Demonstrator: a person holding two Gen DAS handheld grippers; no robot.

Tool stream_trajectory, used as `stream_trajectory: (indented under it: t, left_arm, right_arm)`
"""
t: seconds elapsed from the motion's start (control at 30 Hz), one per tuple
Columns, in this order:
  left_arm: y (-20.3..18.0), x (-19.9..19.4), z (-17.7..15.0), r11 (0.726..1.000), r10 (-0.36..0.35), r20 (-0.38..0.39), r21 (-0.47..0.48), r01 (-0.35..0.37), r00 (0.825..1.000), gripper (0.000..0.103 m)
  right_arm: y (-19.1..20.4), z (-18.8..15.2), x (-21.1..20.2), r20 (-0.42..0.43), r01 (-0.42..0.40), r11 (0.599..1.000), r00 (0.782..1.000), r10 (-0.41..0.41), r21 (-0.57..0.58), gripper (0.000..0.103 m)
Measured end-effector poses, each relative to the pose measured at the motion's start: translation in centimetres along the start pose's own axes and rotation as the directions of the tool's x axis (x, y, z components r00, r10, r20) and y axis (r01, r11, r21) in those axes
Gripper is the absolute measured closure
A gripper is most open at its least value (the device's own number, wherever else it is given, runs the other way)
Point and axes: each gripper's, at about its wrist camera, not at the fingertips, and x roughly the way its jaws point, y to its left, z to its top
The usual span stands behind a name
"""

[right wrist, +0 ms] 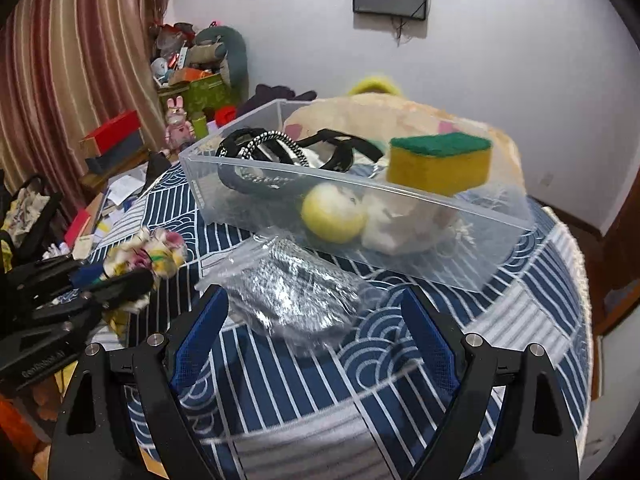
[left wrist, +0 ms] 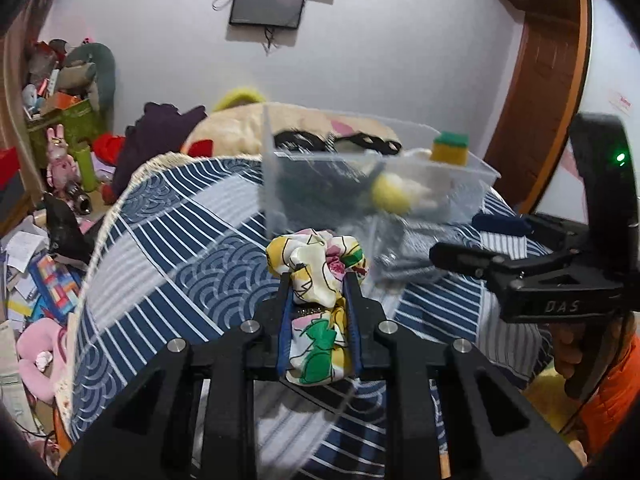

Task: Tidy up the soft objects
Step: 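Grasp the plastic bag of grey gloves with the right tool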

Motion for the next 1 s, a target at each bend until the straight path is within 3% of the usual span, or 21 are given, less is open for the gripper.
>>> stream_trajectory:
  t: [0.4,0.67,0.77,1.0]
  left_arm:
    - [0.2,0.6,0.7,1.0,-0.001,0.019,0.002,0.001,1.0,0.08]
    - [-0.1,0.8,0.7,1.0,0.001,0.017,0.006,-0.002,1.0,0.08]
    - [-0.2,0.4,1.0,1.0,-0.002,0.029,0.008,0.002,1.0,0.08]
    - [-0.7,-0.6,2.1,1.0,-0.008,0.074,0.025,0.006,0.997,0.08]
  right_arm:
    - [0.7,-0.1,3.0,-0.102,-0.04,0.999,0.994,0.037,-0.022,0.018]
    - [0.2,-0.4,2.5,-0.103,-0.077,0.997,0.992,0.076,-0.007,0.064]
    - [0.0,-0.5,1.8,-0.084,-0.077,0.997,0.994,0.076,-0.001,0.071]
    - [-0.2,-0.1,-1.2,0.005,-0.069,0.998,0.998,0.069,0.007,0.074]
